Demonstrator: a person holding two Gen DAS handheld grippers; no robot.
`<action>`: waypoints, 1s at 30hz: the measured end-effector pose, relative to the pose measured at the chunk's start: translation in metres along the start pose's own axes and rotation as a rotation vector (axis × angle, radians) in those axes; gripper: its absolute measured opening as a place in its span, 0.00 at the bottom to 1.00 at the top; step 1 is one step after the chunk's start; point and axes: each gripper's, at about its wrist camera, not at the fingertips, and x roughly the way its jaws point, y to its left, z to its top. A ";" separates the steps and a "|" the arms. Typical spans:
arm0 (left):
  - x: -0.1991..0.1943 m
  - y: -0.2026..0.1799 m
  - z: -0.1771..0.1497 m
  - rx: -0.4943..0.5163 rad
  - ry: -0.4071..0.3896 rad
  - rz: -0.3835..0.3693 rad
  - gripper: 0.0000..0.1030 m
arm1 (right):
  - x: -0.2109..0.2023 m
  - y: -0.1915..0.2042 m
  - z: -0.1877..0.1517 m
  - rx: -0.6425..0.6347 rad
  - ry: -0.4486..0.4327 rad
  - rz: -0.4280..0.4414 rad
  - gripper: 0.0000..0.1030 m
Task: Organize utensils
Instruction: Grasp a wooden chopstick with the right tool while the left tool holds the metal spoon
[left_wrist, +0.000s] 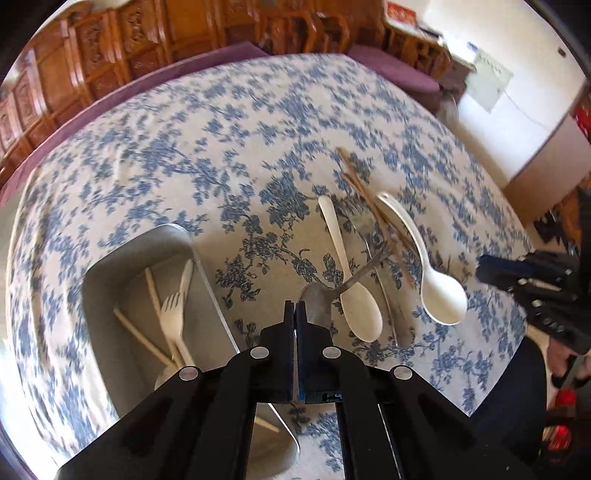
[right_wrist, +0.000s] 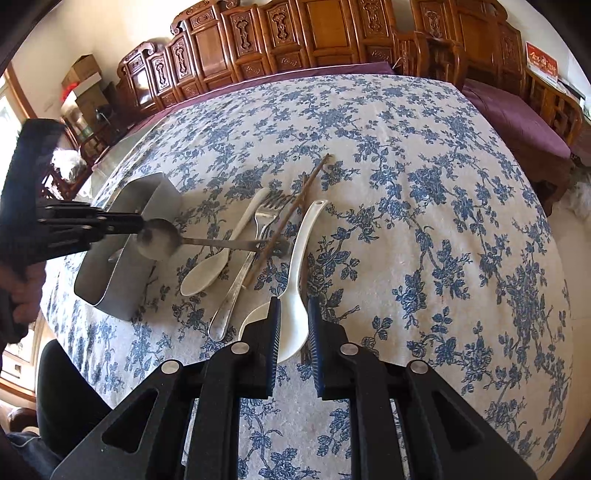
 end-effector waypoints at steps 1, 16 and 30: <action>-0.005 -0.002 -0.003 -0.009 -0.015 0.006 0.00 | 0.001 0.001 0.001 -0.002 0.000 0.001 0.16; -0.048 -0.002 -0.018 -0.083 -0.173 0.066 0.00 | 0.041 0.035 0.025 -0.013 -0.006 0.005 0.16; -0.058 -0.007 -0.012 -0.053 -0.224 0.081 0.00 | 0.090 0.036 0.031 -0.029 0.063 -0.172 0.10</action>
